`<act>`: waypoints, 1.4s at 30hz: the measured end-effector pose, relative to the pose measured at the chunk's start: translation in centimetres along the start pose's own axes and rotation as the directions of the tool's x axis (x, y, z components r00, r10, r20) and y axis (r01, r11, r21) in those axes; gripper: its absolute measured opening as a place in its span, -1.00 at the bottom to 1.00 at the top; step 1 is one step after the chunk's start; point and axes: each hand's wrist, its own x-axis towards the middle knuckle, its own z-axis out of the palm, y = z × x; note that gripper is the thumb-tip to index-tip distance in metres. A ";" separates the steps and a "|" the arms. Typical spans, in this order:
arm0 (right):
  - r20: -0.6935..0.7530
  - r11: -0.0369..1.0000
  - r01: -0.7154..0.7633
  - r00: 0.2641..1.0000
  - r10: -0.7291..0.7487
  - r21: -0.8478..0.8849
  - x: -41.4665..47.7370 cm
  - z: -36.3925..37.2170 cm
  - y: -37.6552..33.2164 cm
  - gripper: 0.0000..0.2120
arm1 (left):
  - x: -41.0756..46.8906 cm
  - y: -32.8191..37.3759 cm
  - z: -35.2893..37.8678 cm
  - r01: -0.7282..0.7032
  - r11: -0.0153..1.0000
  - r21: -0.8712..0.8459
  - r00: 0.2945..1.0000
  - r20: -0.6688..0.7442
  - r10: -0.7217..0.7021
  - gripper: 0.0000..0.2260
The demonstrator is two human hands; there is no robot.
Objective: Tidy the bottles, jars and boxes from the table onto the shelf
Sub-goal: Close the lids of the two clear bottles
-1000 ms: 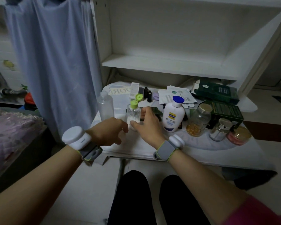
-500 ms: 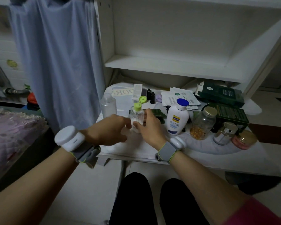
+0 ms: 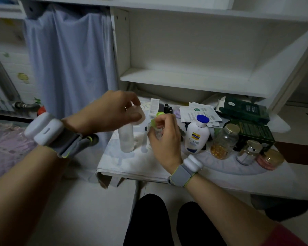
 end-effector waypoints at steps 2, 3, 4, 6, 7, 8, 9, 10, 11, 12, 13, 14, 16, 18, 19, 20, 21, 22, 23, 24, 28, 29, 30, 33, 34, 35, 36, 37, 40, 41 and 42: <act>0.079 0.999 0.009 0.997 -0.013 0.047 -0.1 0.4 -1.0 -0.81 | 0.2 -0.4 -0.6 0.006 1.000 0.009 1.000 -0.028 -0.006 -0.69; 0.124 0.998 -0.004 0.992 -0.003 0.056 -0.2 0.8 -1.3 -0.80 | 0.3 -0.6 -0.8 0.009 1.000 0.013 0.999 -0.036 -0.008 -0.69; 0.172 0.998 -0.027 0.985 0.017 0.056 -0.4 1.1 -1.4 -0.78 | 0.4 -0.8 -1.0 0.014 1.000 0.016 0.999 -0.037 -0.013 -0.69; 0.266 0.996 -0.082 0.961 0.070 0.035 -0.6 2.1 -1.5 -0.71 | 0.5 -1.1 -1.3 0.028 0.999 0.019 0.999 -0.034 -0.028 -0.69; 0.302 0.993 -0.113 0.948 0.101 0.022 -0.7 2.4 -1.4 -0.66 | 0.6 -1.2 -1.2 0.036 0.999 0.019 0.999 -0.032 -0.035 -0.69; 0.331 0.990 -0.140 0.935 0.128 0.011 -0.7 2.8 -1.5 -0.62 | 0.7 -1.4 -1.3 0.045 0.999 0.022 0.998 -0.034 -0.044 -0.69; 0.353 0.987 -0.159 0.924 0.148 0.001 -0.7 3.2 -1.7 -0.58 | 0.7 -1.5 -1.3 0.053 0.998 0.027 0.998 -0.037 -0.052 -0.69; 0.370 0.985 -0.171 0.915 0.163 -0.011 -0.6 3.6 -1.8 -0.55 | 0.8 -1.8 -1.4 0.060 0.998 0.032 0.997 -0.042 -0.059 -0.69; 0.377 0.983 -0.180 0.910 0.175 -0.022 -0.4 4.0 -2.0 -0.53 | 0.9 -2.0 -1.5 0.068 0.997 0.038 0.997 -0.043 -0.067 -0.69; 0.378 0.981 -0.189 0.907 0.186 -0.029 -0.3 4.1 -2.2 -0.53 | 0.9 -2.1 -1.5 0.074 0.996 0.041 0.997 -0.042 -0.072 -0.69; 0.380 0.979 -0.201 0.904 0.197 -0.029 -0.2 4.4 -2.3 -0.53 | 1.0 -2.3 -1.5 0.080 0.996 0.045 0.996 -0.042 -0.078 -0.68; 0.382 0.977 -0.213 0.901 0.208 -0.028 0.0 4.7 -2.4 -0.53 | 1.1 -2.5 -1.6 0.084 0.995 0.050 0.996 -0.042 -0.082 -0.68; 0.391 0.971 -0.233 0.891 0.232 -0.045 0.3 5.2 -2.4 -0.53 | 1.3 -2.9 -1.5 0.092 0.993 0.070 0.995 -0.040 -0.089 -0.69; 0.404 0.966 -0.249 0.878 0.255 -0.069 0.5 5.5 -2.5 -0.52 | 1.5 -3.3 -1.4 0.104 0.991 0.081 0.994 -0.032 -0.102 -0.69; 0.410 0.964 -0.254 0.874 0.262 -0.075 0.6 5.6 -2.5 -0.53 | 1.6 -3.3 -1.2 0.109 0.991 0.082 0.994 -0.029 -0.106 -0.70; 0.413 0.963 -0.257 0.871 0.265 -0.076 0.6 5.6 -2.5 -0.55 | 1.6 -3.4 -1.2 0.108 0.990 0.089 0.994 -0.027 -0.106 -0.70; 0.414 0.963 -0.260 0.870 0.267 -0.075 0.7 5.6 -2.5 -0.58 | 1.7 -3.4 -1.0 0.107 0.989 0.098 0.994 -0.023 -0.105 -0.69; 0.414 0.962 -0.263 0.869 0.269 -0.073 0.7 5.6 -2.5 -0.60 | 1.8 -3.5 -0.9 0.105 0.989 0.108 0.994 -0.019 -0.104 -0.69; 0.414 0.962 -0.265 0.869 0.269 -0.069 0.7 5.5 -2.5 -0.62 | 1.8 -3.5 -0.8 0.103 0.988 0.116 0.995 -0.011 -0.102 -0.68; 0.413 0.962 -0.267 0.870 0.270 -0.066 0.7 5.4 -2.5 -0.62 | 1.8 -3.5 -0.7 0.101 0.988 0.121 0.995 0.002 -0.102 -0.68; 0.402 0.963 -0.264 0.877 0.265 -0.059 0.5 4.7 -2.7 -0.62 | 1.8 -3.1 -0.5 0.085 0.988 0.129 0.995 0.032 -0.090 -0.65; 0.398 0.963 -0.262 0.878 0.264 -0.062 0.4 4.5 -2.7 -0.61 | 1.8 -3.0 -0.6 0.086 0.988 0.127 0.995 0.036 -0.091 -0.64; 0.395 0.964 -0.259 0.881 0.261 -0.060 0.3 4.2 -2.8 -0.61 | 1.8 -2.8 -0.7 0.088 0.988 0.130 0.995 0.042 -0.094 -0.63; 0.409 0.968 -0.248 0.880 0.242 -0.037 0.0 3.1 -3.0 -0.62 | 1.7 -2.1 -1.0 0.100 0.981 0.166 0.992 0.063 -0.112 -0.57; 0.420 0.967 -0.252 0.875 0.242 -0.034 -0.1 2.6 -3.2 -0.62 | 1.7 -1.9 -1.1 0.100 0.980 0.170 0.991 0.070 -0.113 -0.56; 0.433 0.966 -0.256 0.868 0.245 -0.033 -0.2 2.2 -3.3 -0.62 | 1.7 -1.7 -1.1 0.098 0.981 0.169 0.991 0.079 -0.113 -0.55; 0.440 0.965 -0.260 0.863 0.249 -0.035 -0.2 1.7 -3.3 -0.61 | 1.6 -1.5 -1.2 0.085 0.982 0.169 0.991 0.092 -0.102 -0.56; 0.444 0.963 -0.267 0.859 0.256 -0.038 -0.3 1.0 -3.4 -0.60 | 1.5 -1.3 -1.2 0.063 0.985 0.164 0.990 0.118 -0.083 -0.60; 0.467 0.956 -0.292 0.841 0.275 -0.037 -0.4 -0.6 -3.4 -0.58 | 1.2 -0.4 -1.6 -0.031 0.992 0.124 0.967 0.253 -0.001 -0.72; 0.477 0.955 -0.294 0.834 0.278 -0.041 -0.5 -1.1 -3.4 -0.58 | 1.2 0.0 -1.6 -0.052 0.993 0.110 0.953 0.303 0.016 -0.69; 0.484 0.955 -0.294 0.829 0.279 -0.047 -0.5 -1.5 -3.3 -0.57 | 1.2 0.3 -1.6 -0.053 0.994 0.099 0.940 0.342 0.016 -0.62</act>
